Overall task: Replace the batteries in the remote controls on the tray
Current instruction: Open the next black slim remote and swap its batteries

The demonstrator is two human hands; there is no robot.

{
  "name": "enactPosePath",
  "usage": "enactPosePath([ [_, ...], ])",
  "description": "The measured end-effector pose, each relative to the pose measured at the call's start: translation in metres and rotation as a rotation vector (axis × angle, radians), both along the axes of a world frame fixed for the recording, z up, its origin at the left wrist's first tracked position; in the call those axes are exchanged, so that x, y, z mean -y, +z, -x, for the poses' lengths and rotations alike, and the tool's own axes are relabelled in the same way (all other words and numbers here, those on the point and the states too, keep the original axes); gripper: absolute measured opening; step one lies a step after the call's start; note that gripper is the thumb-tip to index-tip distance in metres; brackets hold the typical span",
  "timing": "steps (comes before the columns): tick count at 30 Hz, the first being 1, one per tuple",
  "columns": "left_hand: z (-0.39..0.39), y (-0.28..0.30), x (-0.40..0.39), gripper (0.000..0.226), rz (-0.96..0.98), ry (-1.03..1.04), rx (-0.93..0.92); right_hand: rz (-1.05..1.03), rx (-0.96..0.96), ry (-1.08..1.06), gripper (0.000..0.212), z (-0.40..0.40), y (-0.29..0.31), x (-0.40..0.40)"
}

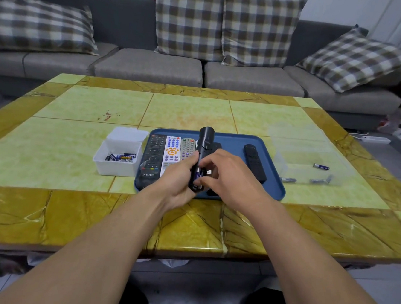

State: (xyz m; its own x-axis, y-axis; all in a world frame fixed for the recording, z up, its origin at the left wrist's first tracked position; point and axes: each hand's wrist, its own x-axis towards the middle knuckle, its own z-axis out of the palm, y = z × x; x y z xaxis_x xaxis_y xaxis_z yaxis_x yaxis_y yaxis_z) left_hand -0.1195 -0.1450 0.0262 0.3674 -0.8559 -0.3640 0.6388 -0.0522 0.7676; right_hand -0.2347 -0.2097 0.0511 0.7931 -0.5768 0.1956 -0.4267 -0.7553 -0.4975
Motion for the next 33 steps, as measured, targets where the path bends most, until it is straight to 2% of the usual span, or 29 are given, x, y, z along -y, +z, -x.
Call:
enactPosePath([
  [5, 0.003, -0.002, 0.002, 0.036, 0.031, -0.031, -0.022, -0.123, 0.092, -0.089, 0.007, -0.001, -0.001, 0.004],
  [9, -0.001, -0.002, 0.004, 0.035, 0.030, 0.005, -0.053, -0.172, 0.104, -0.097, 0.007, -0.002, -0.009, -0.003],
  [11, -0.001, 0.000, 0.004, 0.038, 0.054, 0.003, -0.094, -0.188, 0.196, -0.147, 0.001, -0.003, -0.009, -0.004],
  [14, 0.003, 0.004, 0.004, 0.039, 0.076, -0.007, -0.132, -0.173, 0.297, -0.185, 0.008, 0.000, -0.007, -0.003],
  [23, 0.004, -0.002, 0.003, 0.036, 0.059, -0.009, -0.095, -0.016, 0.162, -0.177, 0.017, -0.003, -0.008, -0.009],
  [27, 0.007, -0.005, 0.002, 0.034, 0.037, -0.005, -0.075, -0.048, 0.122, -0.198, 0.020, -0.004, -0.011, -0.008],
  [33, 0.004, -0.005, 0.003, 0.035, 0.021, -0.013, -0.069, -0.122, 0.172, -0.230, 0.014, -0.005, -0.011, -0.007],
])
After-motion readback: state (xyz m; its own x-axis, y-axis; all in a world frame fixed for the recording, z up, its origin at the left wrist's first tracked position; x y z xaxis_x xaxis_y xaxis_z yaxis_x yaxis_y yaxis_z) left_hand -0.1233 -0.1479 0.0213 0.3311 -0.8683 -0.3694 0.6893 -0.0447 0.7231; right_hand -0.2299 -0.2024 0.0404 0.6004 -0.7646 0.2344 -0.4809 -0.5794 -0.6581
